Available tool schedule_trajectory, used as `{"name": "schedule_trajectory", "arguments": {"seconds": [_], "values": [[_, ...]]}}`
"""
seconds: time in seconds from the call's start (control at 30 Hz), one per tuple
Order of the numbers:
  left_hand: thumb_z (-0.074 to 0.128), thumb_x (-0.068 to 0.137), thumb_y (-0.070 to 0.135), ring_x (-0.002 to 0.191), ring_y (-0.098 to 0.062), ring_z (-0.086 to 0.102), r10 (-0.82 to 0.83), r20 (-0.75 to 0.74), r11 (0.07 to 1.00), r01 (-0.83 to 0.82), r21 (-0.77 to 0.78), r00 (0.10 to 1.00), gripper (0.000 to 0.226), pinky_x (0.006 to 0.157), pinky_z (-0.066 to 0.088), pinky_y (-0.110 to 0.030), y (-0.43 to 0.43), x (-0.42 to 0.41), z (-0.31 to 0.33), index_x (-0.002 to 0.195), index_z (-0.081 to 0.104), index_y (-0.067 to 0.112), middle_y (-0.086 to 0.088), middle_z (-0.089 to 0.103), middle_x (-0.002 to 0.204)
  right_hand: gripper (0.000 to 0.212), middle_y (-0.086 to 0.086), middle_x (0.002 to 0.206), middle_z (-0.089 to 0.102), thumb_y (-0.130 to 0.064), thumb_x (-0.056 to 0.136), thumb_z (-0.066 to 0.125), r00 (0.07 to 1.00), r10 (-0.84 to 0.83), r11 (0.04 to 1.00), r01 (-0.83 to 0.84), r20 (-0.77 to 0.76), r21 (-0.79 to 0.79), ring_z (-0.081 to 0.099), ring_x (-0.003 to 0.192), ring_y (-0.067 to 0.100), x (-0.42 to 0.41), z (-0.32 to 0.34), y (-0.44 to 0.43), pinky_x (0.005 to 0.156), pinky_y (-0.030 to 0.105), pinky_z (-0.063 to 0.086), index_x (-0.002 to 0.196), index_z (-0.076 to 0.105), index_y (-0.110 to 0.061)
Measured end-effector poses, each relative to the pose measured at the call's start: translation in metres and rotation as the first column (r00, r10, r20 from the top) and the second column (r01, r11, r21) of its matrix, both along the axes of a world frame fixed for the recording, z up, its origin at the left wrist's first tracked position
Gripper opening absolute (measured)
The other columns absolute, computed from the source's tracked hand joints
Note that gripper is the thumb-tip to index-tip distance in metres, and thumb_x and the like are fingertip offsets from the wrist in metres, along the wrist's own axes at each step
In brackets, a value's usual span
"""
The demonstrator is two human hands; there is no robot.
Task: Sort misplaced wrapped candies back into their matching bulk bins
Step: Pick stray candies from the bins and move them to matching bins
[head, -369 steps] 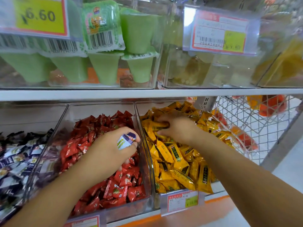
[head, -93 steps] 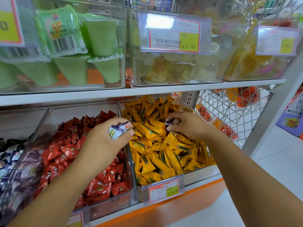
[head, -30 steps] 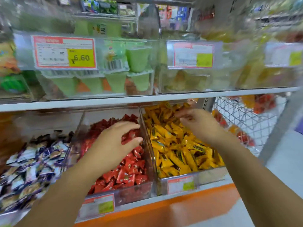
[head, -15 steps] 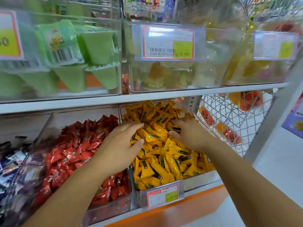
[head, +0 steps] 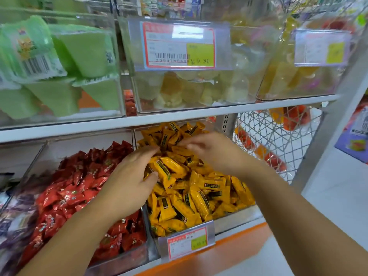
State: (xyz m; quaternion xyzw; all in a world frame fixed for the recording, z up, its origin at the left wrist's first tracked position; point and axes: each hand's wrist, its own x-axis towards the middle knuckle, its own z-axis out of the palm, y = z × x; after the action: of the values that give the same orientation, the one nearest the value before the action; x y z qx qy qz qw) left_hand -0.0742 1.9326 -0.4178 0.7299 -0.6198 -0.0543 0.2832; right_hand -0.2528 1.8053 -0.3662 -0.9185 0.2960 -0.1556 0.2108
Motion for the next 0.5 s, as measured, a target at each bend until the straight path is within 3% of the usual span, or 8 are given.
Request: {"name": "schedule_trajectory", "arguments": {"seconds": [0.07,0.13,0.2,0.33,0.43,0.5], "values": [[0.049,0.097,0.029,0.142,-0.004,0.018,-0.022,0.020,1.000,0.022,0.012,1.000,0.054,0.115,0.014,-0.022,0.000,0.000,0.000,0.147,0.029,0.038,0.017,0.027,0.153,0.030,-0.008,0.129,0.061,-0.019,0.100,0.046,0.989,-0.146,0.988,0.144,-0.015,-0.063,0.059,0.111,0.011,-0.017,0.006,-0.016,0.091,0.019,0.041,0.123,0.064,-0.025],[0.047,0.098,0.032,0.143,-0.005,0.016,-0.045,0.046,0.998,0.043,0.034,0.998,0.053,0.118,0.012,-0.028,0.000,0.000,0.000,0.146,0.029,0.040,0.018,0.025,0.154,0.029,-0.006,0.127,0.062,-0.019,0.099,0.048,0.972,-0.212,0.975,0.205,-0.101,-0.082,0.059,0.110,0.015,-0.027,-0.001,-0.028,0.093,0.023,0.042,0.123,0.064,-0.024],[0.041,0.096,0.042,0.144,-0.005,0.014,-0.060,0.070,0.996,0.055,0.074,0.996,0.052,0.120,0.010,-0.034,-0.002,-0.001,0.001,0.146,0.027,0.043,0.021,0.022,0.154,0.033,-0.005,0.129,0.059,-0.028,0.098,0.052,0.951,-0.188,0.982,0.183,-0.245,-0.042,0.055,0.115,0.016,-0.027,-0.016,-0.030,0.093,0.024,0.039,0.129,0.059,-0.023],[0.026,0.083,0.052,0.144,-0.003,0.006,-0.087,0.115,0.988,0.071,0.137,0.990,0.061,0.116,0.001,-0.029,-0.003,-0.003,0.003,0.144,0.024,0.050,0.034,0.011,0.145,0.043,0.005,0.118,0.061,-0.034,0.095,0.055,0.902,-0.133,0.984,0.170,-0.411,0.053,0.055,0.107,0.023,-0.011,-0.038,-0.031,0.081,0.027,0.042,0.135,0.047,-0.022],[0.031,0.083,0.058,0.145,-0.004,0.000,-0.095,0.157,0.980,0.066,0.186,0.983,0.061,0.116,-0.002,-0.033,-0.006,-0.006,0.008,0.143,0.019,0.055,0.030,0.005,0.153,0.046,0.010,0.130,0.055,-0.033,0.094,0.055,0.870,-0.159,0.982,0.187,-0.467,0.013,0.052,0.117,0.028,0.000,-0.043,-0.036,0.091,0.034,0.045,0.136,0.043,-0.019],[0.043,0.089,0.059,0.146,-0.006,-0.001,-0.103,0.189,0.974,0.060,0.220,0.977,0.061,0.117,-0.003,-0.039,-0.010,-0.008,0.012,0.143,0.016,0.058,0.026,0.001,0.157,0.042,0.011,0.128,0.054,-0.031,0.092,0.055,0.871,-0.186,0.981,0.190,-0.455,-0.038,0.052,0.114,0.028,0.006,-0.047,-0.037,0.087,0.033,0.044,0.131,0.047,-0.017]]}}
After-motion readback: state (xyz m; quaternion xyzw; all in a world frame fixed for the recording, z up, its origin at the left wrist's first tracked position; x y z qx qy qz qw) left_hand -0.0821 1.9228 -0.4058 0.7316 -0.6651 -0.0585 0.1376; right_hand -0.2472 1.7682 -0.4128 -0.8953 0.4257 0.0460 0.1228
